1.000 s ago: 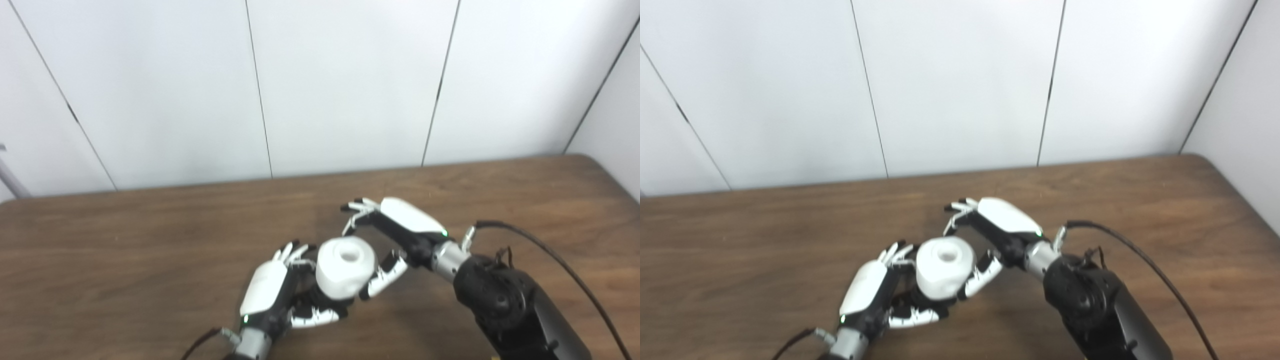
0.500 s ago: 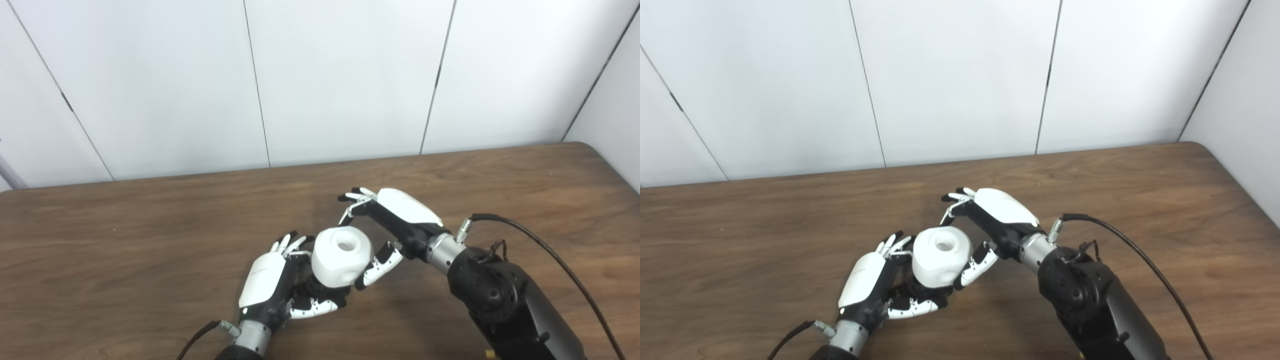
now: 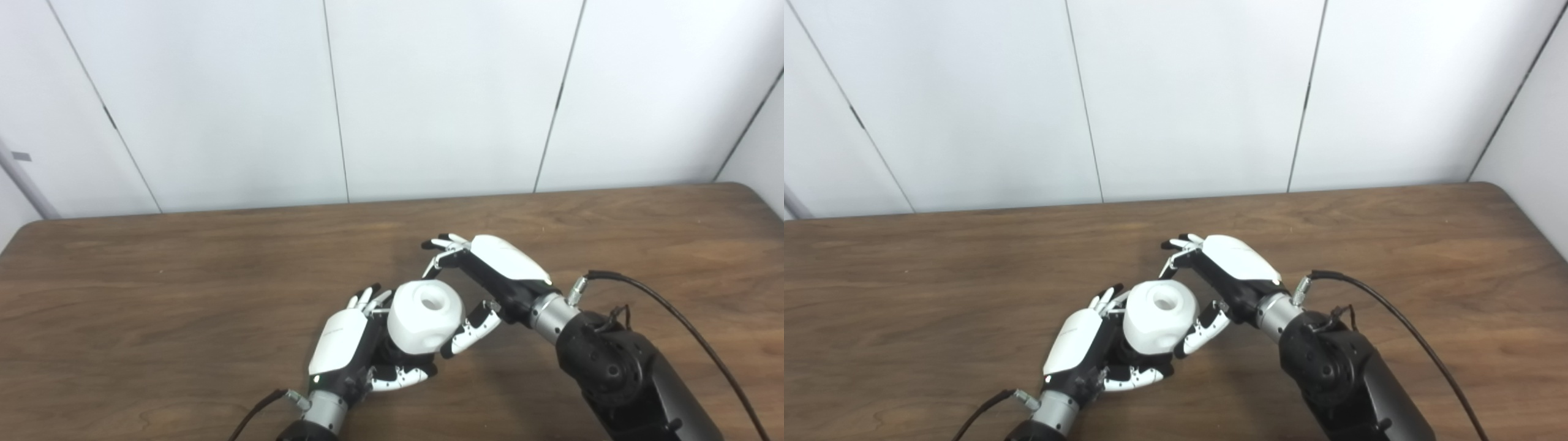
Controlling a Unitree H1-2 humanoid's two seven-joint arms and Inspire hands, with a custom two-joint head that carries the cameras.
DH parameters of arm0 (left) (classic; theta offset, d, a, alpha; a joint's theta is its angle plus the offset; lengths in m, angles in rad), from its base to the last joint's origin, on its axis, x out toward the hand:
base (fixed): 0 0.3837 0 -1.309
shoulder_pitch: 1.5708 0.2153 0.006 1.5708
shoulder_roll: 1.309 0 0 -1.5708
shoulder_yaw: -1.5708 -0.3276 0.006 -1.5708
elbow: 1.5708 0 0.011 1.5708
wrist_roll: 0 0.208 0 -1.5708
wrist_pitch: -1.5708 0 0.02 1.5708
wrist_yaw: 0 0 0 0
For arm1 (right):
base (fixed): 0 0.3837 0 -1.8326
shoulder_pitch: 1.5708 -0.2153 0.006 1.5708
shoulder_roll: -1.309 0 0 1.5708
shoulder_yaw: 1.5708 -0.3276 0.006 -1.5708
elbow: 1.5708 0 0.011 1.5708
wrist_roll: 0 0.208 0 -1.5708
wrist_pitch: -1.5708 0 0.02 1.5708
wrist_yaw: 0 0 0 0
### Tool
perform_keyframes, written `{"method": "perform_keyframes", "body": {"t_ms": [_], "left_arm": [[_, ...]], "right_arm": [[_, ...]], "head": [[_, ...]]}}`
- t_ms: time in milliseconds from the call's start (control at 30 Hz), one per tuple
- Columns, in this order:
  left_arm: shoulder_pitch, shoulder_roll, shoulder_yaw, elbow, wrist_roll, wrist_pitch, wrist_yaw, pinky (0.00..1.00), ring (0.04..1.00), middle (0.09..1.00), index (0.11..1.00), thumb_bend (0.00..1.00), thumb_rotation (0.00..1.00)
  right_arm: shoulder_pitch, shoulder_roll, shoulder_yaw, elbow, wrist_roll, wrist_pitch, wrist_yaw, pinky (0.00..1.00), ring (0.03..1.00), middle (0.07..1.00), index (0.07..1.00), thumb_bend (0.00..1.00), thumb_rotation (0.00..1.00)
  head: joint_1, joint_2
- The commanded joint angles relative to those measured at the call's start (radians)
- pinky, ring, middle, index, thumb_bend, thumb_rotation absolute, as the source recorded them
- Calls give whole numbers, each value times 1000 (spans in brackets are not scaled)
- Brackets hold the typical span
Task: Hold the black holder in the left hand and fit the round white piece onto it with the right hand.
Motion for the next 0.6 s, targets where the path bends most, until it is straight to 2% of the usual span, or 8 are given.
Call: {"method": "perform_keyframes", "body": {"t_ms": [0,567], "left_arm": [[17,-19,-22,7,-4,6,-11,1000,1000,912,478,521,45],[15,-23,-31,4,2,25,-6,1000,1000,910,478,520,45]], "right_arm": [[-19,19,17,-1,17,-42,4,934,969,910,477,515,128],[-22,42,25,6,39,-48,8,964,980,916,478,514,127]], "head": [[1,0],[9,2]]}}
